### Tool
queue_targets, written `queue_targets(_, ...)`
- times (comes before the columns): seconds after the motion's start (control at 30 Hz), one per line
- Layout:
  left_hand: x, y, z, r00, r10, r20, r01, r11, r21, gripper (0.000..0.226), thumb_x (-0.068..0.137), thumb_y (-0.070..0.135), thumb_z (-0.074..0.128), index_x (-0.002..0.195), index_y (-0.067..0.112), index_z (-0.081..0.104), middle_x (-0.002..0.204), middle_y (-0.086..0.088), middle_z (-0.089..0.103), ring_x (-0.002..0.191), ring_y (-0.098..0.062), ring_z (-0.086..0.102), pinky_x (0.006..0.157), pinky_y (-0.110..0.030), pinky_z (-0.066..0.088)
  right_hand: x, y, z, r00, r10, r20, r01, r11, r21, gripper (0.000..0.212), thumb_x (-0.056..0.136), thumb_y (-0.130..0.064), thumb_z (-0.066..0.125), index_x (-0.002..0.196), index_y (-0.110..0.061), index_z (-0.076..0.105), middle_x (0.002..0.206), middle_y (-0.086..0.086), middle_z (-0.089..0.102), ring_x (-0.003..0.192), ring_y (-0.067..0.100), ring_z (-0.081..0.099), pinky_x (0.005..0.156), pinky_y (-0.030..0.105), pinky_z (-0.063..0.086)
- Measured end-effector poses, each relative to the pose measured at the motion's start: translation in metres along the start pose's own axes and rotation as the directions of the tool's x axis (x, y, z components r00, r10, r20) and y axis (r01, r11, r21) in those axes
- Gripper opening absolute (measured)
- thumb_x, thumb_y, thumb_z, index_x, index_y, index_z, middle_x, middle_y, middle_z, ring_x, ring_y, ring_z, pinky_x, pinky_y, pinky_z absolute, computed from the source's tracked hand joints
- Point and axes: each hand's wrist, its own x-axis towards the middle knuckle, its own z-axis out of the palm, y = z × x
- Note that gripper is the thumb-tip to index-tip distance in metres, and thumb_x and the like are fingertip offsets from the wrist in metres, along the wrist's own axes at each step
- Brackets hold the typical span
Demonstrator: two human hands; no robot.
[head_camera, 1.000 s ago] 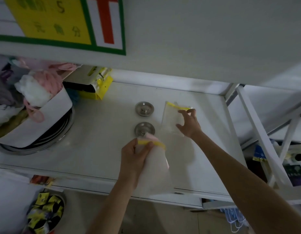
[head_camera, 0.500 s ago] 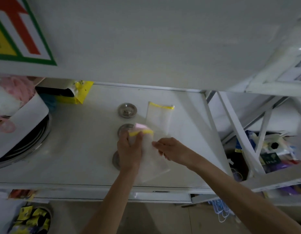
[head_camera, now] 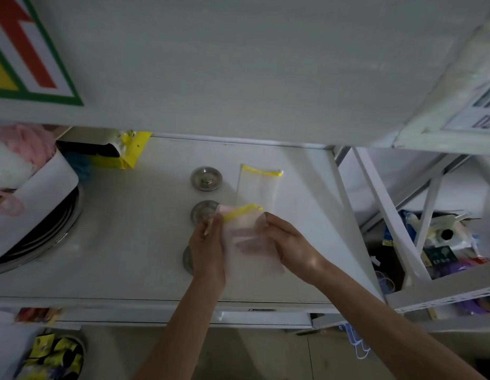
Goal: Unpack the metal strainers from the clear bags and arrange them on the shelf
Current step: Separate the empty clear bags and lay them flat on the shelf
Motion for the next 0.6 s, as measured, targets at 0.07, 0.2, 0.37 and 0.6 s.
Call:
queue_targets(0.07, 0.001, 0.001, -0.001, 0.999, -0.024, 0.025, 0.025, 0.998, -0.051, 0.032, 0.091, 0.028, 0.068, 0.107, 0.0, 0.07, 0.095, -0.017, 0.067, 0.087, -0.027, 0.059, 0.079, -0.04, 0.048, -0.003, -0.003, -0.002, 0.994, 0.033, 0.106, -0.044, 0.994, 0.1, 0.045, 0.096, -0.007, 0.033, 0.088, -0.026, 0.073, 0.089, -0.008, 0.074, 0.087, 0.01, 0.07, 0.074, 0.024, 0.058)
queue_targets(0.2, -0.003, 0.005, 0.0, 0.952, -0.189, 0.242, 0.223, 0.967, -0.124, 0.052, 0.092, 0.039, 0.063, 0.124, -0.002, 0.065, 0.12, -0.026, 0.066, 0.105, -0.041, 0.065, 0.089, -0.046, 0.054, -0.009, -0.008, -0.005, 0.974, 0.105, 0.201, -0.15, 0.962, 0.228, 0.043, 0.094, -0.018, 0.031, 0.109, -0.032, 0.069, 0.111, -0.001, 0.072, 0.099, 0.019, 0.068, 0.083, 0.039, 0.056)
queue_targets(0.37, -0.015, 0.012, 0.002, 0.785, -0.372, 0.495, 0.499, 0.853, -0.151, 0.066, 0.098, 0.057, 0.04, 0.089, 0.005, 0.08, 0.085, -0.017, 0.078, 0.074, -0.028, 0.076, 0.061, -0.034, 0.062, -0.007, 0.004, -0.023, 0.964, 0.178, 0.197, -0.247, 0.873, 0.421, 0.041, 0.085, -0.021, 0.038, 0.116, -0.013, 0.063, 0.12, 0.017, 0.062, 0.103, 0.031, 0.062, 0.081, 0.043, 0.054)
queue_targets(0.6, -0.015, 0.012, 0.005, 0.644, -0.451, 0.618, 0.65, 0.749, -0.131, 0.069, 0.095, 0.056, 0.035, 0.08, 0.005, 0.078, 0.084, -0.016, 0.069, 0.066, -0.032, 0.071, 0.059, -0.045, 0.058, -0.009, -0.001, -0.038, 0.944, 0.218, 0.248, -0.327, 0.724, 0.607, 0.05, 0.075, -0.016, 0.049, 0.124, -0.008, 0.049, 0.15, 0.025, 0.033, 0.129, 0.049, 0.042, 0.092, 0.049, 0.049)
